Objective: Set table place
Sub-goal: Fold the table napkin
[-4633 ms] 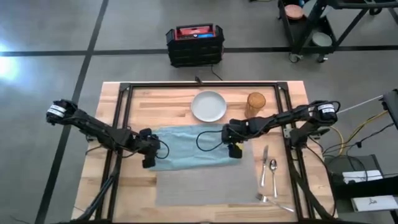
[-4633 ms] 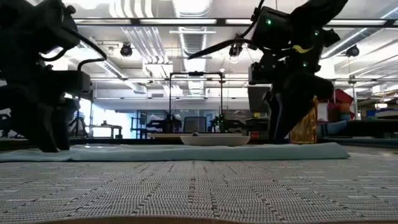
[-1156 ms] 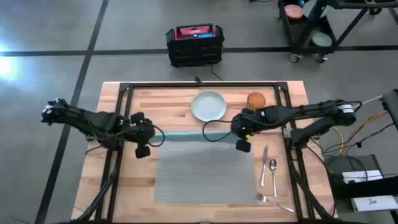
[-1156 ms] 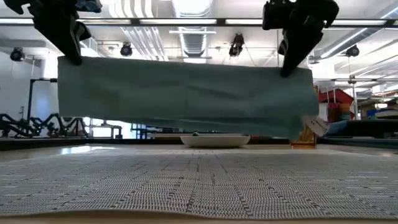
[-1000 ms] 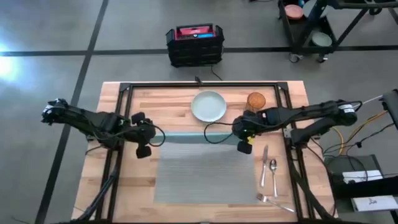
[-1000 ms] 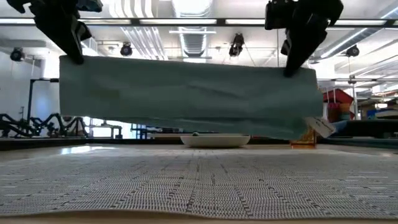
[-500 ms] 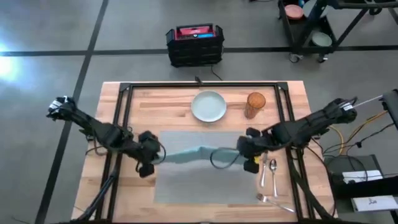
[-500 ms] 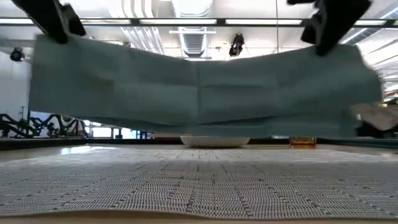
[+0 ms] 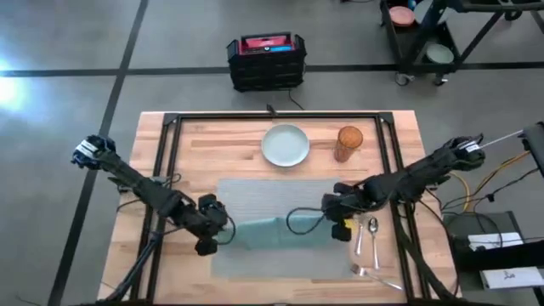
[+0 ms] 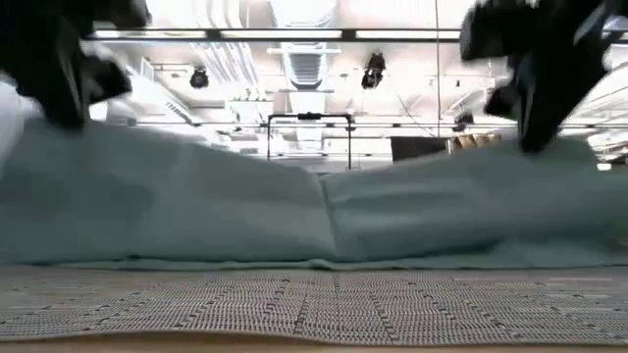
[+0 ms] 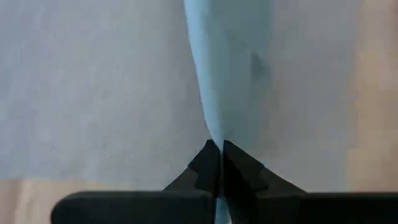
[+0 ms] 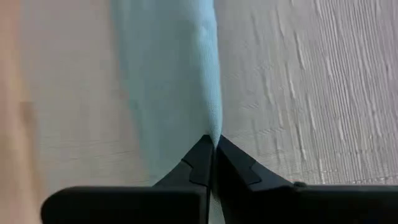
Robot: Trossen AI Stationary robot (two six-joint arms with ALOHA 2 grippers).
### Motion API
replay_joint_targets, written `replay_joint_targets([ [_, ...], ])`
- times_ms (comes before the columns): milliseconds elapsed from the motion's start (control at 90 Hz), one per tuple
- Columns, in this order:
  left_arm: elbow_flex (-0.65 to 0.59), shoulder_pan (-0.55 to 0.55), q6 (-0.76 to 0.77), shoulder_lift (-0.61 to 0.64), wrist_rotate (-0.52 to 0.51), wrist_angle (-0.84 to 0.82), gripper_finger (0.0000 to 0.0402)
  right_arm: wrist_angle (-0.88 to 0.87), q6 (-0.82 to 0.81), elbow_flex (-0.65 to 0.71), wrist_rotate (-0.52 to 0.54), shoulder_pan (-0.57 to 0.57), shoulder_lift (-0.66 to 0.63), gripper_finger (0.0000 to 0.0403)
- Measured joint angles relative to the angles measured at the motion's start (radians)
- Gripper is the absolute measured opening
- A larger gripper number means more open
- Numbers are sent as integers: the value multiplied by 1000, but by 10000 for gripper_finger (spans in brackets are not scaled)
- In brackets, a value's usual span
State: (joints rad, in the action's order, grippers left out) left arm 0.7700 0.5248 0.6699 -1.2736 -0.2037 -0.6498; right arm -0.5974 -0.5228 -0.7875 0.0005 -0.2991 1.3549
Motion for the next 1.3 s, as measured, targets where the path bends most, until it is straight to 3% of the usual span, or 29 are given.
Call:
replay_joint_targets([
  [156,-90,-53,0,1,-38,21,0,36,-6,72,23,50,14,0],
  [333,-109,-82,-27,1,-24,-5,20,16,-60,79,44,65,20,12],
  [467,-73,-84,-72,2,-44,-37,67,7,-55,61,41,64,16,55],
  [689,103,-86,-100,6,-60,-211,173,-194,10,-57,21,64,14,138],
  [833,169,-64,-77,6,-72,-203,212,-161,39,-79,-30,37,14,171],
  [1011,118,5,-59,-26,-40,-46,220,-22,53,-53,-44,-99,30,178],
  [1167,69,45,-48,-100,-40,41,209,0,66,-50,81,-207,93,163],
  [1300,66,50,-47,-171,-40,57,195,2,52,-50,177,-227,170,149],
])
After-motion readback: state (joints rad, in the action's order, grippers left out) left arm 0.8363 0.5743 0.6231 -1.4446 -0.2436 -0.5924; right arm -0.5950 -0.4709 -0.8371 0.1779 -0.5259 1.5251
